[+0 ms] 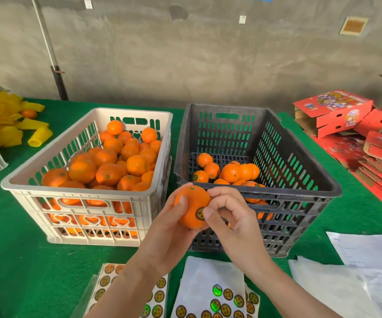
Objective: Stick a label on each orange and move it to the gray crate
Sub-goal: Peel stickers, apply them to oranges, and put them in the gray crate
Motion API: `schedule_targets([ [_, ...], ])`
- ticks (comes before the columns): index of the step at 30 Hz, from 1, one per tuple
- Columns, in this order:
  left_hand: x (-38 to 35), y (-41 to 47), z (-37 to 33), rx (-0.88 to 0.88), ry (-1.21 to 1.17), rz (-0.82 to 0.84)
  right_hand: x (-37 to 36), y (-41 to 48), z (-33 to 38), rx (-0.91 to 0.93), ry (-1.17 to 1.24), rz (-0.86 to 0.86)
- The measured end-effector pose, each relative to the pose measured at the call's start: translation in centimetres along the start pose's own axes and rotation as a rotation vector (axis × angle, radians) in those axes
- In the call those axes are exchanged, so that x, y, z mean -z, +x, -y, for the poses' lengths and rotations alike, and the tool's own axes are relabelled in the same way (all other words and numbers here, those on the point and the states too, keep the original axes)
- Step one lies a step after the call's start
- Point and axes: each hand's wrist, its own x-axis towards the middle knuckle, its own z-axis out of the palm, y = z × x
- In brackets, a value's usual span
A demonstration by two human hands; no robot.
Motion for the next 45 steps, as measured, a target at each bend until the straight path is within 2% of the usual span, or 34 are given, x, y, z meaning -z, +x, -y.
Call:
schedule_targets([
  [6,0.0,-0.5,-0.4,-0.03,-0.018,-0.006,-0.6,-0.1,0.0,0.196,-0.184,-0.092],
  [9,-0.1,-1.0,-1.0,-0.055,0.032,-0.002,-0.8,-0.4,0.2,0.098,-0.097,-0.104],
  [11,-0.1,-1.1,-1.4,-0.075,0.101,-0.005,-0.8,-0.5,0.3,0.058,-0.063,-0.031],
  [13,-0.4,-1.1,-2.2,-0.101,0.185,-0.005,-1.1,0.2,0.8,0.129,-0.142,0.1],
  [15,-0.9,-0.3,-3.8,-0.175,0.397,-0.01,-1.4,2.0,1.4,0.26,-0.258,0.137],
  [18,-1.0,3.2,-7.5,-0.333,0.834,0.033,-1.0,7.3,2.5,0.361,-0.309,0.033],
  [19,-0.4,5.0,-8.7,-0.384,0.938,-0.025,-0.6,9.6,2.8,0.347,-0.33,-0.004],
  [21,1.7,8.5,-10.8,-0.45,1.187,-0.257,0.4,15.1,2.1,0.245,-0.406,-0.058],
  [22,3.0,10.0,-11.5,-0.423,1.362,-0.353,1.0,17.9,1.2,0.152,-0.458,-0.06],
  [23,4.6,11.2,-11.9,-0.324,1.545,-0.41,1.7,20.4,0.0,0.032,-0.511,-0.035],
  [25,7.6,12.6,-11.9,-0.047,1.894,-0.403,2.8,24.1,-3.5,-0.2,-0.677,0.077],
  [27,9.8,13.0,-11.3,0.117,2.103,-0.338,3.7,26.0,-7.8,-0.313,-0.947,0.229],
  [30,12.0,13.2,-10.4,0.193,2.1,-0.272,4.4,27.4,-13.4,-0.427,-1.169,0.397],
  [32,13.0,13.2,-10.0,0.228,2.038,-0.258,4.8,27.9,-15.8,-0.494,-1.196,0.449],
  [39,13.7,14.0,-9.9,0.317,1.982,-0.255,4.2,28.0,-20.8,-0.534,-1.317,0.567],
  [42,13.4,14.3,-9.6,0.377,1.996,-0.263,3.8,27.8,-20.4,-0.558,-1.4,0.562],
  [45,13.5,14.4,-9.5,0.297,2.046,-0.317,2.9,27.9,-18.2,-0.377,-1.388,0.436],
])
